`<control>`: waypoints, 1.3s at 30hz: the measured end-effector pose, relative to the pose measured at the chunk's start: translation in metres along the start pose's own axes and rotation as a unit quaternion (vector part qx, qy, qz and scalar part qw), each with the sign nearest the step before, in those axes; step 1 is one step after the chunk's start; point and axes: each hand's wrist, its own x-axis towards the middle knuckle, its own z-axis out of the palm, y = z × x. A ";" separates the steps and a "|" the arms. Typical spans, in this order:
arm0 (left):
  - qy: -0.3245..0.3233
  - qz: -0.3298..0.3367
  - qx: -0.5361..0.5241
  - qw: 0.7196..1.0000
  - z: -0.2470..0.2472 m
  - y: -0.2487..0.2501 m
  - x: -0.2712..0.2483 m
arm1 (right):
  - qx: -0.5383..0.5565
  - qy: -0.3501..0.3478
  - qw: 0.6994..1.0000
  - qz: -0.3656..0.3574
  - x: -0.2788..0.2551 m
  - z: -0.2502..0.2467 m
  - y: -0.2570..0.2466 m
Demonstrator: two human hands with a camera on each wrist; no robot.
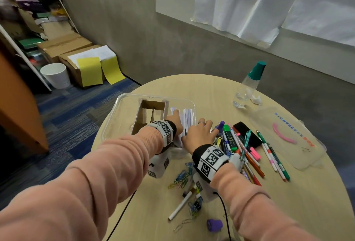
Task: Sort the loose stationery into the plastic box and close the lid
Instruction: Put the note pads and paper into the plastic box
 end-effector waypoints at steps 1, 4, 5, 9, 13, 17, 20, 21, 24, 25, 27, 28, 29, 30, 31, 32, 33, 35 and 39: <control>0.002 -0.007 -0.014 1.000 0.001 0.000 -0.001 | 0.008 0.012 1.000 0.001 -0.002 0.001 0.000; -0.005 -0.020 -0.025 0.999 0.000 0.004 0.001 | 0.030 0.049 0.998 -0.022 -0.007 0.003 0.001; -0.013 -0.013 -0.014 1.000 -0.001 0.005 0.002 | 0.028 0.057 0.997 -0.041 -0.008 0.004 0.001; -0.032 -0.004 0.078 0.996 -0.004 0.001 0.002 | 0.000 0.087 0.992 -0.093 -0.014 0.005 -0.001; -0.077 -0.018 0.102 0.992 -0.014 -0.004 0.003 | 0.010 0.078 0.992 -0.101 -0.014 0.002 -0.002; -0.177 -0.054 -0.041 0.982 -0.019 0.001 0.003 | 0.050 0.102 0.985 -0.127 -0.014 -0.001 0.002; -0.184 -0.062 0.001 0.981 -0.019 0.004 0.012 | 0.087 0.119 0.978 -0.146 -0.020 -0.004 0.005; -0.175 -0.061 0.027 0.982 -0.017 0.005 0.014 | 0.087 0.110 0.979 -0.147 -0.022 -0.005 0.005; -0.169 -0.051 0.119 0.977 -0.006 0.007 0.010 | 0.059 0.093 0.980 -0.168 -0.025 -0.006 0.005; -0.192 -0.063 0.138 0.969 -0.002 0.006 0.007 | 0.047 0.083 0.981 -0.170 -0.025 -0.006 0.006; -0.254 -0.067 0.108 0.959 0.001 0.002 0.007 | 0.006 0.037 0.988 -0.151 -0.023 -0.007 0.011; -0.278 -0.060 0.080 0.955 -0.003 0.004 0.005 | -0.016 0.004 0.991 -0.135 -0.020 -0.009 0.015; -0.297 -0.051 0.050 0.952 -0.008 0.003 0.003 | -0.032 -0.028 0.992 -0.119 -0.017 -0.011 0.018; -0.299 -0.047 0.027 0.953 -0.012 0.006 0.003 | -0.040 -0.049 0.992 -0.111 -0.014 -0.014 0.020; -0.282 -0.046 0.013 0.958 -0.016 0.009 0.004 | -0.046 -0.061 0.991 -0.109 -0.012 -0.016 0.020; -0.253 -0.038 0.007 0.967 -0.020 0.011 0.004 | -0.048 -0.064 0.991 -0.109 -0.011 -0.018 0.019; -0.221 -0.025 0.002 0.975 -0.023 0.013 0.005 | -0.047 -0.059 0.991 -0.106 -0.010 -0.019 0.017; -0.168 0.015 0.002 0.986 -0.026 0.013 0.004 | -0.036 -0.039 0.994 -0.095 -0.010 -0.018 0.013; -0.175 0.031 0.056 0.982 -0.013 0.006 -0.003 | -0.022 -0.057 0.993 -0.103 -0.011 -0.016 0.012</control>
